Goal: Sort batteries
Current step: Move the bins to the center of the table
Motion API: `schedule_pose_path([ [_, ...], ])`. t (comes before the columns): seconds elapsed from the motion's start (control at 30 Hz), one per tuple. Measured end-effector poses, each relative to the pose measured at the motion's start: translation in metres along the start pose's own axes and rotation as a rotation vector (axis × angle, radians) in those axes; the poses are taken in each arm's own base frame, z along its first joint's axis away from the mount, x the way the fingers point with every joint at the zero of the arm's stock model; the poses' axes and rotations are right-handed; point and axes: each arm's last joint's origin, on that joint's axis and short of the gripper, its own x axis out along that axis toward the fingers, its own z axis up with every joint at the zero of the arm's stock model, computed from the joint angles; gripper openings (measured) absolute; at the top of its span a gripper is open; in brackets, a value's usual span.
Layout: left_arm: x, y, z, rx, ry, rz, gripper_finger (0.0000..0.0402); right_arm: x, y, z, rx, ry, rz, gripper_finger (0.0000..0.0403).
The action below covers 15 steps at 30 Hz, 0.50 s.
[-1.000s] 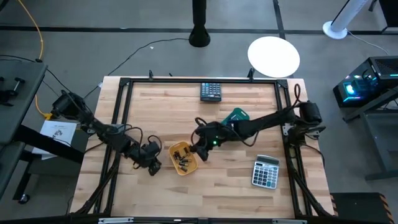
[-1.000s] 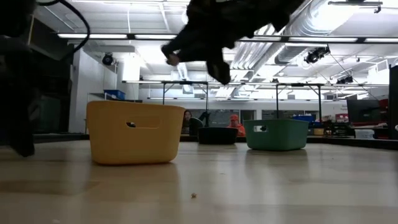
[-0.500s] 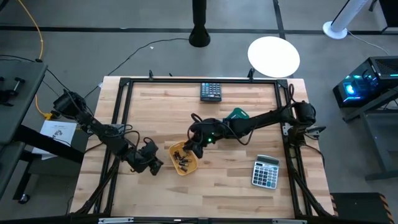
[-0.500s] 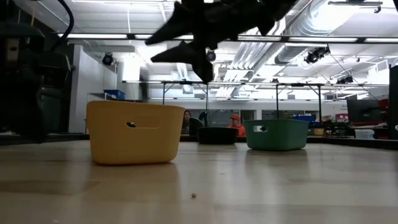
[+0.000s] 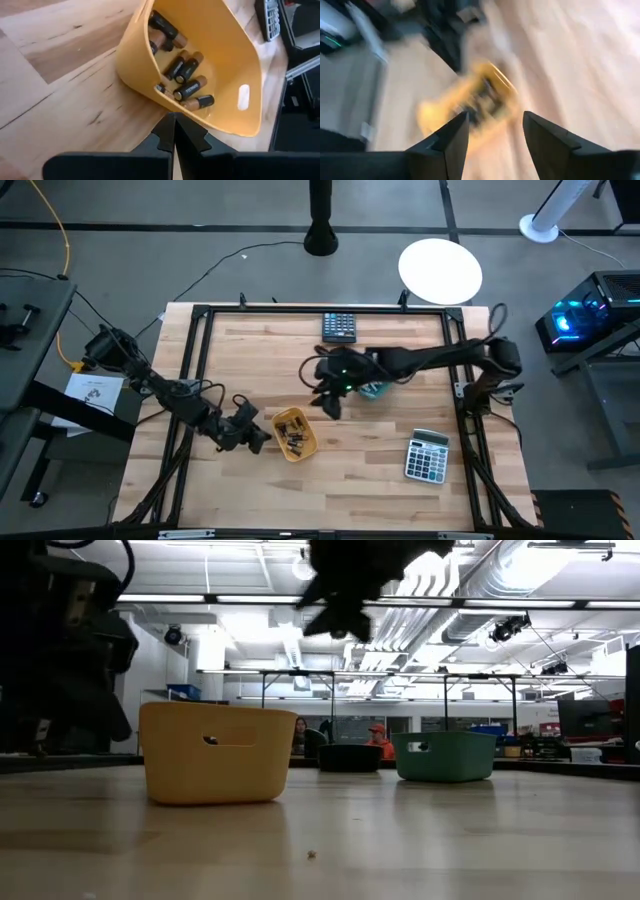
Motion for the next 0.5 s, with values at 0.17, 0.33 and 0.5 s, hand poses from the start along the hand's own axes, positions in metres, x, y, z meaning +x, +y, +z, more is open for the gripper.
schedule_pose_path([
  [0.17,0.003,-0.002,0.004,-0.01,0.084,-0.032,0.0,-0.046,0.001,-0.012,-0.055,0.139,-0.198,0.0166],
  [0.33,0.01,0.001,0.005,0.012,0.171,-0.02,0.0,-0.082,-0.002,-0.032,0.003,0.216,-0.359,0.0131],
  [0.5,0.023,0.009,0.013,0.012,0.134,0.026,0.0,-0.08,-0.022,-0.079,0.198,0.34,-0.507,0.0023],
])
